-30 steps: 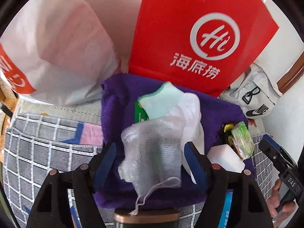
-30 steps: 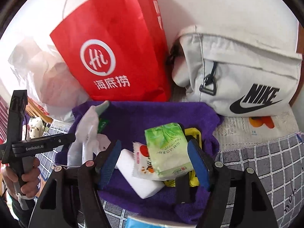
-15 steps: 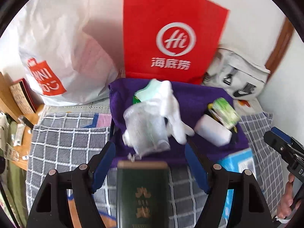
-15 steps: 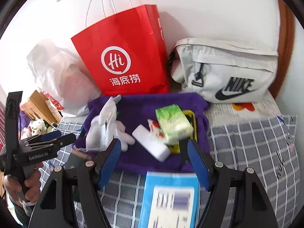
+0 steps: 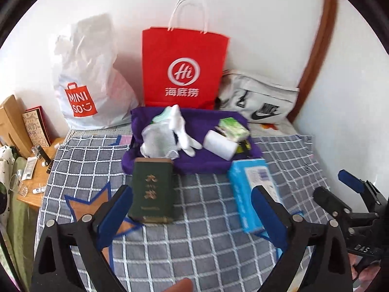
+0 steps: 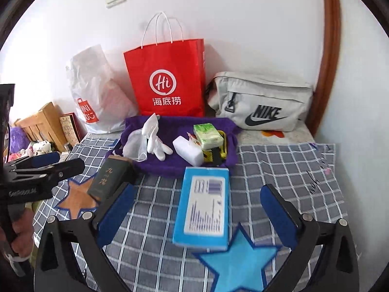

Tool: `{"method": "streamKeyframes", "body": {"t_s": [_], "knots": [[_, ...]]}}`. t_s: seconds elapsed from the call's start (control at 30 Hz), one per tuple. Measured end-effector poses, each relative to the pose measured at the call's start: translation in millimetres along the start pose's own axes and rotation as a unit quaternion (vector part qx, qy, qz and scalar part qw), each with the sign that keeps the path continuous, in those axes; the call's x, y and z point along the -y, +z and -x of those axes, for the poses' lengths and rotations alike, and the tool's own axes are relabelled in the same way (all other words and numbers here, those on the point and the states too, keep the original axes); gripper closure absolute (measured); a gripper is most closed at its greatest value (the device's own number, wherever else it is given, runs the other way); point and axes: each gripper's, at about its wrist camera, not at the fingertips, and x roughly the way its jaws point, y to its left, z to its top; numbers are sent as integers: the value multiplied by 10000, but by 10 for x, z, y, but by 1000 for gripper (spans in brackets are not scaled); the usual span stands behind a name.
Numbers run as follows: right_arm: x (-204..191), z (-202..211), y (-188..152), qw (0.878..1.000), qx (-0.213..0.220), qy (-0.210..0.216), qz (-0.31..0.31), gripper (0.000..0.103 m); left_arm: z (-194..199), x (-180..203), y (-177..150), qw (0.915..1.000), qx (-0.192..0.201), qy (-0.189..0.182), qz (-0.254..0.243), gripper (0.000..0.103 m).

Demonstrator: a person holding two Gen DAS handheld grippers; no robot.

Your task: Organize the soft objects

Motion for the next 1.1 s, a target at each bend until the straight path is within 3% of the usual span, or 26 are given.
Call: {"method": "streamKeyframes", "body": {"t_s": [0.17,0.33,0.47,0.63,1.1], "knots": [[46,352,-217,9998,83,-145,-106,0,340,179,-210,9992,162,322,-152,3],[93,659,-419,9995,157,-221,-167,1,650,247,-398,9994,299,177,-36,3],[123,877,-545,9992,189,-242,-237,0,813,295,-558,9977,421,539,-22,3],[113,1125,-652,9989,324,-265,-213,1,1006,330,-722,9971,472,599,-31,3],[64,1395,-806,9986,478,-129,-210,1,1331,449,-815,9948,792,641,-81,3]]}}
